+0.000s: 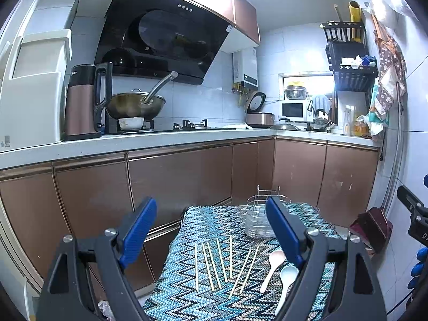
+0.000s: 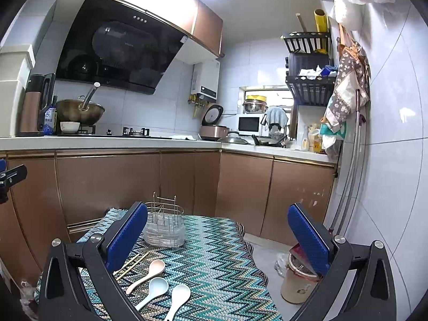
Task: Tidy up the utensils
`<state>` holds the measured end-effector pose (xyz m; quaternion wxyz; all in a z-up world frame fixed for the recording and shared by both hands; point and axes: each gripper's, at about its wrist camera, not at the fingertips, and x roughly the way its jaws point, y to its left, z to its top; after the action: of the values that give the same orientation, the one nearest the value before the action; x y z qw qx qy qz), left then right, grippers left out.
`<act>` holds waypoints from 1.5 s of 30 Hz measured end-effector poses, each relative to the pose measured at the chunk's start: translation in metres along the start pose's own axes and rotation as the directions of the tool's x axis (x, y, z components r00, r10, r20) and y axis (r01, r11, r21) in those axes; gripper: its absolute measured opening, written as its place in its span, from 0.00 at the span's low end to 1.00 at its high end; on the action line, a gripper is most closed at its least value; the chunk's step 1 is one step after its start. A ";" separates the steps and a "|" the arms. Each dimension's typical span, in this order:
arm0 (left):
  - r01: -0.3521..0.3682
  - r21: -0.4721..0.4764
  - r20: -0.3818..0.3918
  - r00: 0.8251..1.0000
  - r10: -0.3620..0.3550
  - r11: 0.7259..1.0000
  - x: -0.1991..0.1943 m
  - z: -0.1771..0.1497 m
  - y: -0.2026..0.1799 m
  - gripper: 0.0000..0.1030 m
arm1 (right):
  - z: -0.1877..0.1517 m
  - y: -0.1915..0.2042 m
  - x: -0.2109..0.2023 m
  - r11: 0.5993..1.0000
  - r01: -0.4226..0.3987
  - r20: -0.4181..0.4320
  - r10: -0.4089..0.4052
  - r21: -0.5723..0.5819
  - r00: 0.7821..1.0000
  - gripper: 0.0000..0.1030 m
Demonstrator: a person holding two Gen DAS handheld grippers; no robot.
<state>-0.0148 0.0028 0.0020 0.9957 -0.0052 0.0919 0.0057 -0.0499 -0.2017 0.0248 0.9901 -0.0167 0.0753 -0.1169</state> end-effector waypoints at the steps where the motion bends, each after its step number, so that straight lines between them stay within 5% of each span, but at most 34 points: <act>1: 0.001 0.000 -0.004 1.000 -0.001 1.000 0.000 0.000 0.000 0.81 | 0.001 0.001 -0.001 1.000 0.000 0.005 0.000 -0.003 1.000 1.00; 45: 0.008 0.008 -0.046 0.999 -0.007 1.000 0.004 -0.002 -0.003 0.81 | 0.004 0.013 -0.009 0.998 0.006 0.004 -0.006 -0.064 1.000 1.00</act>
<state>-0.0108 -0.0005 -0.0011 0.9934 -0.0016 0.1146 0.0015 -0.0549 -0.1866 0.0298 0.9889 -0.0487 0.0768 -0.1174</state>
